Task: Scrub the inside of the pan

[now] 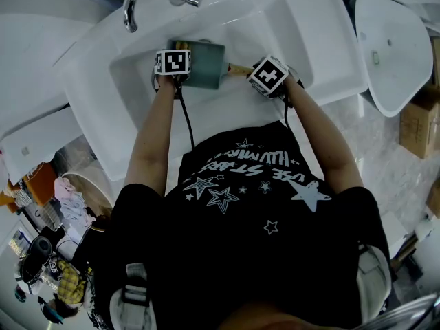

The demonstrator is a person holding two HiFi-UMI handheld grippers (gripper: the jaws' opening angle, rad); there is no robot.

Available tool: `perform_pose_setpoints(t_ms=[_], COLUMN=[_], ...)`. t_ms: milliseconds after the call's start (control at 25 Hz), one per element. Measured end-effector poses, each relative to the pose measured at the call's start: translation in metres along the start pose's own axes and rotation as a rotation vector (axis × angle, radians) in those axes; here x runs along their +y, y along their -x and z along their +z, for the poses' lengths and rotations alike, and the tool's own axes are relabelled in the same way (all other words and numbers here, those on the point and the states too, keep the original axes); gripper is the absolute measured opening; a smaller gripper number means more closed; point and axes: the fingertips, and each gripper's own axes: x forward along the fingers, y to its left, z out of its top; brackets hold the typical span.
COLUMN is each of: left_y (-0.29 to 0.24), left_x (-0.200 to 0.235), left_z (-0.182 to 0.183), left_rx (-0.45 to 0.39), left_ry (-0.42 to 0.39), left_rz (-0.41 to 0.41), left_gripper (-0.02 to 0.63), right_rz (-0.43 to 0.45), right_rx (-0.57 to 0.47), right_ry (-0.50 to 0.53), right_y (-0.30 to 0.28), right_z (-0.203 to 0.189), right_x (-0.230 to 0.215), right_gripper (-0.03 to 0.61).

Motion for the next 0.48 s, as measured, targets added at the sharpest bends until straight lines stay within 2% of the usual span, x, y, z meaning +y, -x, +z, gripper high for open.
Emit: perform_pose_setpoints(t_ms=[200, 480], left_y=[-0.0012, 0.0019], left_x=[0.0022, 0.0080], left_z=[-0.0013, -0.0020], left_rx=[0.008, 0.000], left_ry=[-0.010, 0.041], left_rz=[0.027, 0.026], left_gripper=[0.043, 0.043], right_rz=[-0.011, 0.002], right_rx=[-0.001, -0.009], right_ry=[0.004, -0.013], right_y=[-0.0016, -0.0024], right_z=[-0.0001, 0.0009], right_x=[-0.0010, 0.0028], right_gripper=[0.144, 0.146])
